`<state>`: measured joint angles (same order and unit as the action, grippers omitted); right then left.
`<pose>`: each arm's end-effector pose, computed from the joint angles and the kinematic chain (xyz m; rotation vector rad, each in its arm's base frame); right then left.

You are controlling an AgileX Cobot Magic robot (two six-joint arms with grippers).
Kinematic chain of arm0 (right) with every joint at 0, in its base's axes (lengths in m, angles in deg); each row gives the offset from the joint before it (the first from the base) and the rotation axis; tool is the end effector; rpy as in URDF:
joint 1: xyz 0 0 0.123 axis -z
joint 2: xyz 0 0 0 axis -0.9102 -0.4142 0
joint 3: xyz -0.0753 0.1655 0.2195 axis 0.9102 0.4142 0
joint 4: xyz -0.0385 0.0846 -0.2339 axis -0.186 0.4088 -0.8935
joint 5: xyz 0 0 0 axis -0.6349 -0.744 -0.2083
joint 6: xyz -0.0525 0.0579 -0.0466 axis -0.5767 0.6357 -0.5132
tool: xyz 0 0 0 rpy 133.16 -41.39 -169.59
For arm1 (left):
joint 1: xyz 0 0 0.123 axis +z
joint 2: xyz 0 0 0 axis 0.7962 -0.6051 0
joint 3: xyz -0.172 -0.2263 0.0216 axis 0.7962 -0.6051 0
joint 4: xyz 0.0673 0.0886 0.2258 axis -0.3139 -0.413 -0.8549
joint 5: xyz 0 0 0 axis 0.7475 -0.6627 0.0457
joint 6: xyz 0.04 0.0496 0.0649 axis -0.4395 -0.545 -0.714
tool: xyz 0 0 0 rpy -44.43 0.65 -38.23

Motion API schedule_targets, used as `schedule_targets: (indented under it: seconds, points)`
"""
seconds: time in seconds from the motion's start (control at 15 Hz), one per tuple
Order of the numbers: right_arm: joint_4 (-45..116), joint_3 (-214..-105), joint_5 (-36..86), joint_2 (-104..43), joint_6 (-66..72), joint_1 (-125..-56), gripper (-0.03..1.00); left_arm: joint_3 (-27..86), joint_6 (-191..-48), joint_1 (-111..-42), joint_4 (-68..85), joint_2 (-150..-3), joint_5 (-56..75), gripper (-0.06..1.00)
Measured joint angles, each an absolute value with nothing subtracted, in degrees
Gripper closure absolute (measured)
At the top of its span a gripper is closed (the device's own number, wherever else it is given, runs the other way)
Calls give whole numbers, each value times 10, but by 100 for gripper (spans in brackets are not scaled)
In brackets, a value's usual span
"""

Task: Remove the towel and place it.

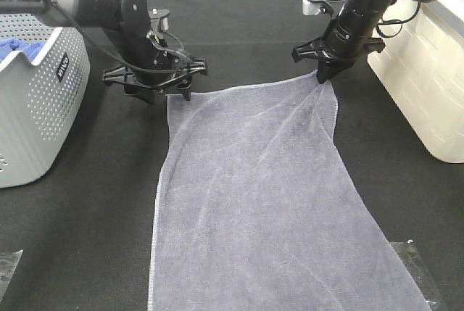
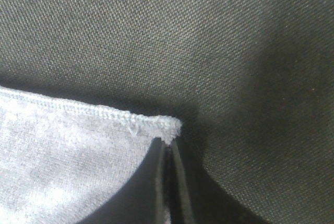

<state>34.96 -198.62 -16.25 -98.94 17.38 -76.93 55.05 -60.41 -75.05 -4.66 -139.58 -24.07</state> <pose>0.5139 0.1128 0.1326 -0.3839 2.7225 0.1735 0.4689 -0.1925 0.1205 -0.0682 2.7000 -0.2658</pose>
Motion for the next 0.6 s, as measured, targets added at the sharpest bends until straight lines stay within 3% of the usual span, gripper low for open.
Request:
schedule_targets:
  seconds: [0.47, 0.6]
  points:
    - [350, -1986, -163, -989, 174, -769, 97, 637, -602, -742, -45, -1470, -245, 37]
    - [350, -1986, -163, -989, 174, -769, 97, 652, -602, -739, -51, -1478, -258, 50]
